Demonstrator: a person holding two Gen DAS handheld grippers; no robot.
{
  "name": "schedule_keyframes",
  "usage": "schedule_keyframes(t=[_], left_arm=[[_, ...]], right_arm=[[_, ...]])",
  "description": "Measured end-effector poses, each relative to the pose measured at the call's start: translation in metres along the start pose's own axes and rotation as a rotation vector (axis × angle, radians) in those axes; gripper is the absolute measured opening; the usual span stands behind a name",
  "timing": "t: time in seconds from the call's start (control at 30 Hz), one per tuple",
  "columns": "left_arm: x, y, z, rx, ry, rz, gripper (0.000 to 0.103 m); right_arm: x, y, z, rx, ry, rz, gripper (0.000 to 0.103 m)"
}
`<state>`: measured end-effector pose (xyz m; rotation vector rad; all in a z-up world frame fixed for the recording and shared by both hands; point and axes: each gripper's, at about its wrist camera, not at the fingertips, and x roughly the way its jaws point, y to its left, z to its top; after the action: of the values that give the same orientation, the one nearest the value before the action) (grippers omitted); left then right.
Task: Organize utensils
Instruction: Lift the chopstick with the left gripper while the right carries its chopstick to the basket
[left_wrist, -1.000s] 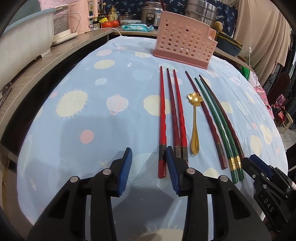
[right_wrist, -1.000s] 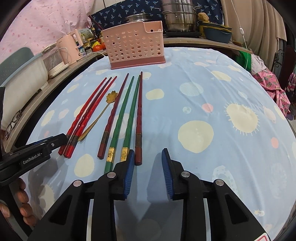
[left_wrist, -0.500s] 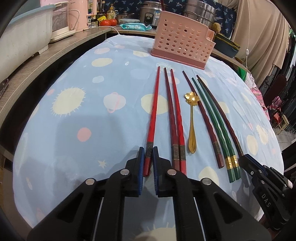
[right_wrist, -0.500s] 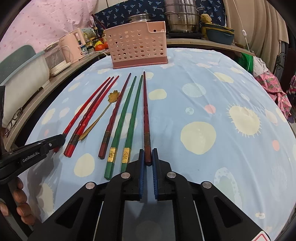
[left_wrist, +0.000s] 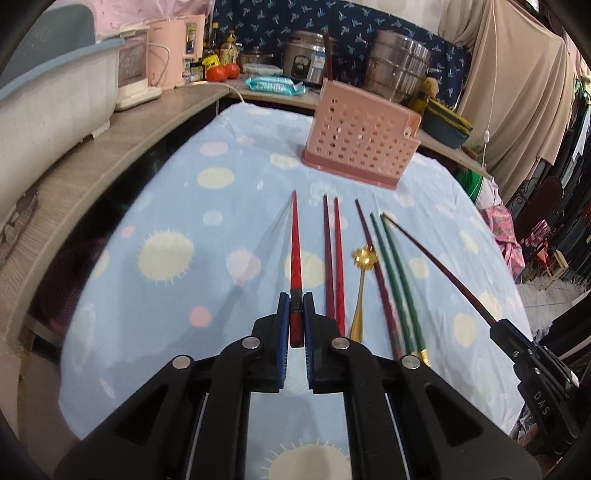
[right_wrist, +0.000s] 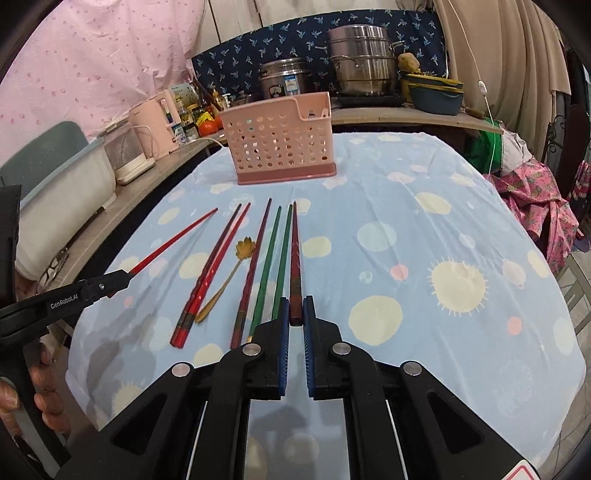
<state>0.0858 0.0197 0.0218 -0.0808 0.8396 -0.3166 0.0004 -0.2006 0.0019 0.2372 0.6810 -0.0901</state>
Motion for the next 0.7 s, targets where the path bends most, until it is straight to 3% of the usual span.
schedule_keyframes(t=[0.33,0.7], left_arm=[[-0.040,-0.007,0.065,-0.015,-0.103,-0.037,0.007],[-0.058,-0.027,0.159,-0.001,-0.231,-0.065,0.007]], right_arm=[[-0.036,-0.012,0.069,0.055,-0.106,0.015,0.007],[-0.033,-0.028,0.156,0.086,-0.208,0.023,0.007]])
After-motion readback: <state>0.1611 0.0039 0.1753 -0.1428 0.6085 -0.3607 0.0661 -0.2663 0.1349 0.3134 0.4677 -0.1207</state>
